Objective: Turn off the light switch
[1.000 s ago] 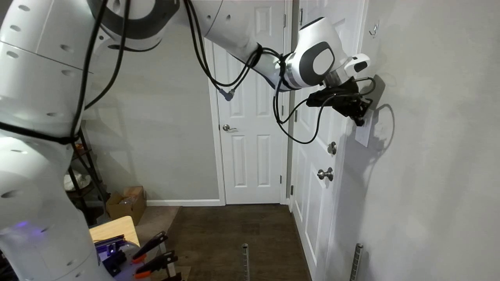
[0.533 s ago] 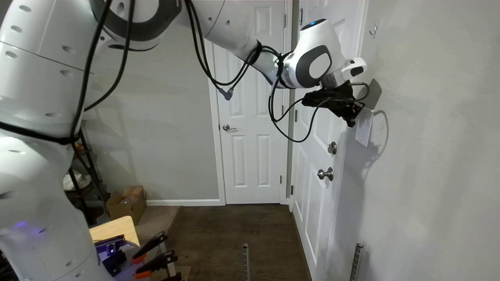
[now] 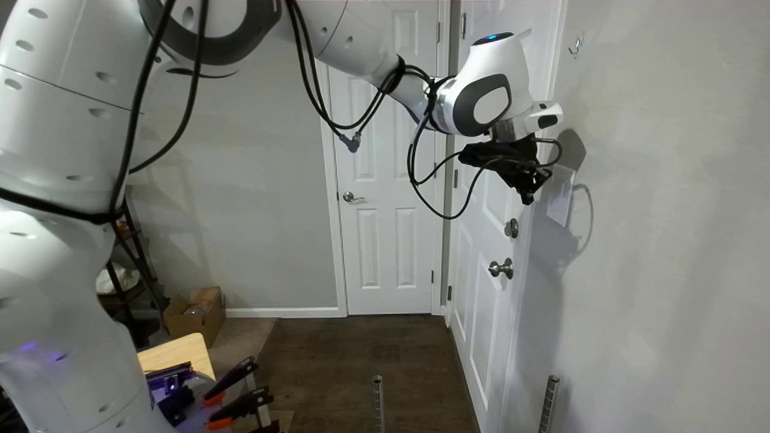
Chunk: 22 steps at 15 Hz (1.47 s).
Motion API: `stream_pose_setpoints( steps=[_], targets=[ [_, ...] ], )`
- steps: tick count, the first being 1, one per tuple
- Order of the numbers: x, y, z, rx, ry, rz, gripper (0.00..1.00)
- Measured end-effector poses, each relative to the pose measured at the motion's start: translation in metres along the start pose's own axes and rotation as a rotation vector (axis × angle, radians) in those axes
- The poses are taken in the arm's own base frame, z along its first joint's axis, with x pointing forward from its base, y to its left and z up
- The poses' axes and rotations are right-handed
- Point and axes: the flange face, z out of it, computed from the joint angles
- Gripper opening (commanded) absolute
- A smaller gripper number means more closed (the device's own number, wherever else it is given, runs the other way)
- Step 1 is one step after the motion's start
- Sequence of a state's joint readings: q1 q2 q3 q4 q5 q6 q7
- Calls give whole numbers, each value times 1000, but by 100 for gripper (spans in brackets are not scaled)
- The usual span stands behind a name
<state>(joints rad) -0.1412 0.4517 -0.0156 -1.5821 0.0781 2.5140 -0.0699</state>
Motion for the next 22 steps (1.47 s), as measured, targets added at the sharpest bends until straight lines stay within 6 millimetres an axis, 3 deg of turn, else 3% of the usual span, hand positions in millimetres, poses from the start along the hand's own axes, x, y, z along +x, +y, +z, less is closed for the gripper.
stream_pose_setpoints(
  steps=[13,22],
  targets=[
    [2,26,11,-107,23,-63,5],
    [14,27,9,-126,32,-82,5]
  ],
)
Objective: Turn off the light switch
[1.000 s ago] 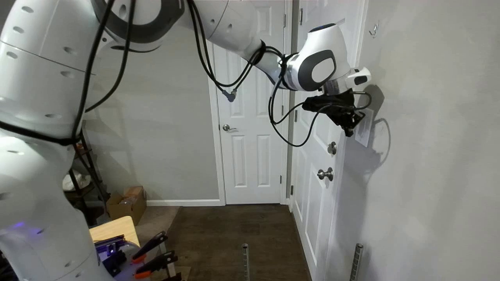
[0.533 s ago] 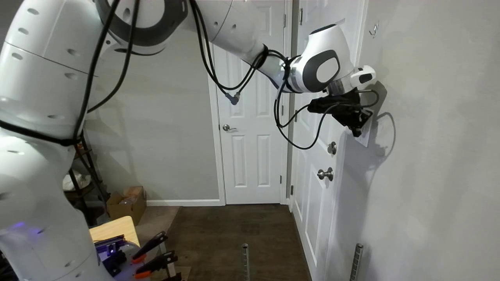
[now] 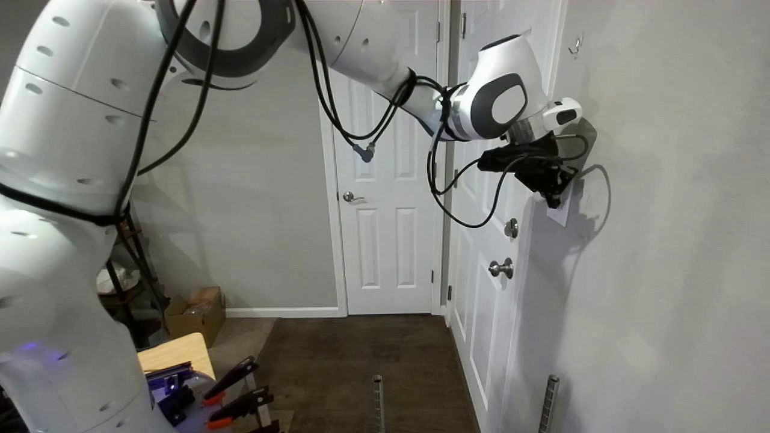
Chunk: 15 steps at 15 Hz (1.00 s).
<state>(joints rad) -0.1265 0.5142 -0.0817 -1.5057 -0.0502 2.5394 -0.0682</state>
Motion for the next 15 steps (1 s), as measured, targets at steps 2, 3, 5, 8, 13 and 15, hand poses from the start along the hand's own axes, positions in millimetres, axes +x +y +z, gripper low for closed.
stream_pose_setpoints(
  steps=[2,3,5,8,13,15],
  targets=[
    [1,0,0,1,-5,0,5],
    [1,-2,0,8,-10,-2,5],
    [4,-13,1,30,-13,-10,4],
    [9,-40,1,92,-14,-22,5],
    [7,-53,4,122,-70,-31,4],
    [4,-48,6,116,-94,-27,4]
  ],
)
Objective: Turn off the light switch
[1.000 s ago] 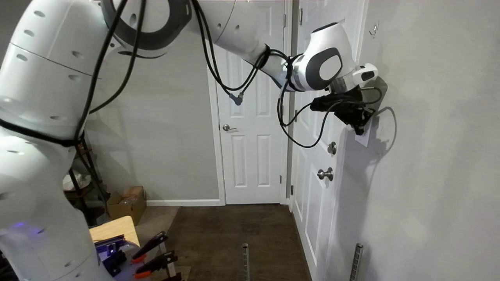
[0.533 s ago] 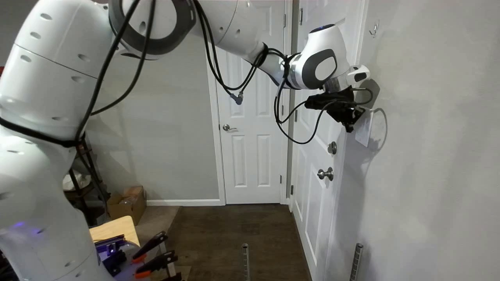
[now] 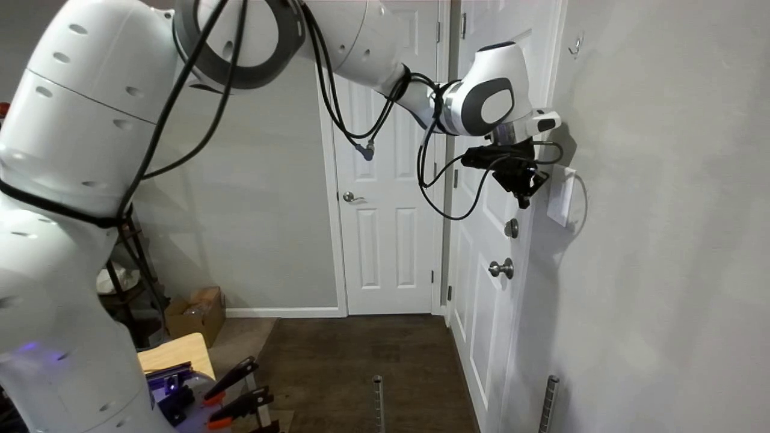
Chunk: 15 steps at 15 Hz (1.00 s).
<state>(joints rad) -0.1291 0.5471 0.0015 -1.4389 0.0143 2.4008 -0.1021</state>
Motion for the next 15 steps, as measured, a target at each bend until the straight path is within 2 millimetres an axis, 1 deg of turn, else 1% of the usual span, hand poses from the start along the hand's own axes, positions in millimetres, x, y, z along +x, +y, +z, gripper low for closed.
stream_pose_setpoints(
  steps=[5,8,11,15],
  targets=[
    [-3,22,1,-37,-13,19,4],
    [-3,31,-1,-97,-7,20,5],
    [0,31,-4,-156,14,17,4],
    [3,23,-3,-218,58,0,5]
  ],
)
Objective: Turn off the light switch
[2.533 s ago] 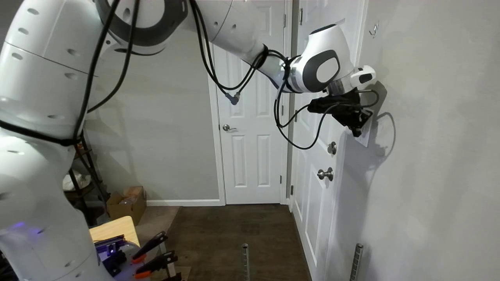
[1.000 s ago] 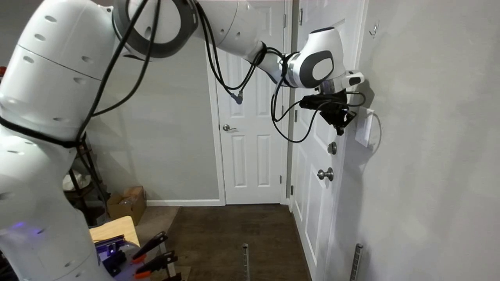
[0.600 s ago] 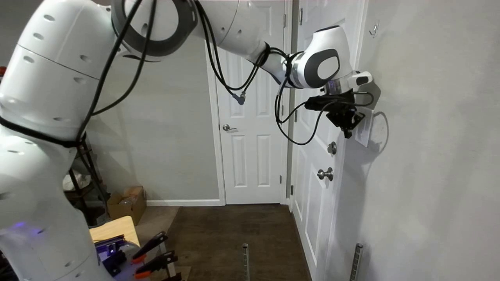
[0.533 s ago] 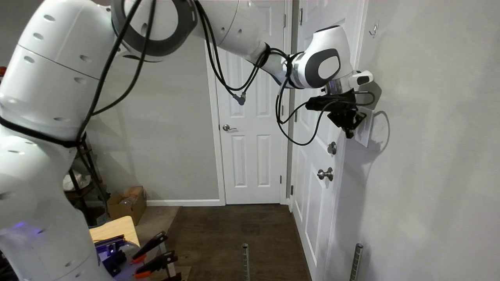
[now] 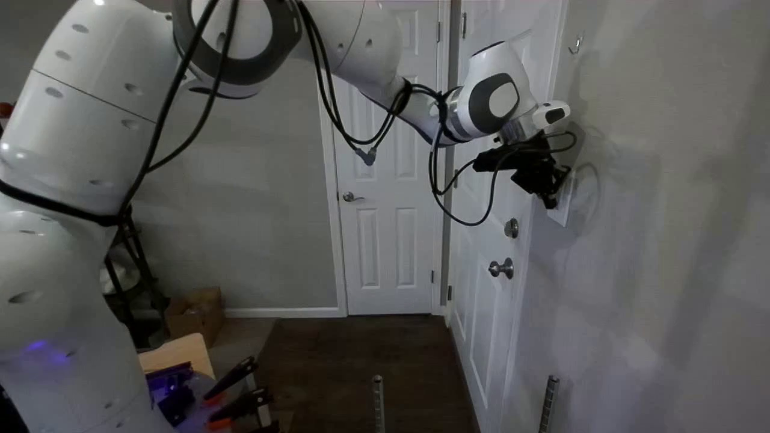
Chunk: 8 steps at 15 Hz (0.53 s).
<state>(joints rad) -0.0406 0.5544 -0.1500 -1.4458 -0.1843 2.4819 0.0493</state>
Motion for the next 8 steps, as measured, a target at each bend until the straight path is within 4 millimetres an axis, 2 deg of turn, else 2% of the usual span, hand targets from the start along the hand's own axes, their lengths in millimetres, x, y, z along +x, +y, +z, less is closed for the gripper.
stream_pose_setpoints(
  steps=[8],
  targets=[
    [0,-3,1,-20,2,25,4]
  ],
)
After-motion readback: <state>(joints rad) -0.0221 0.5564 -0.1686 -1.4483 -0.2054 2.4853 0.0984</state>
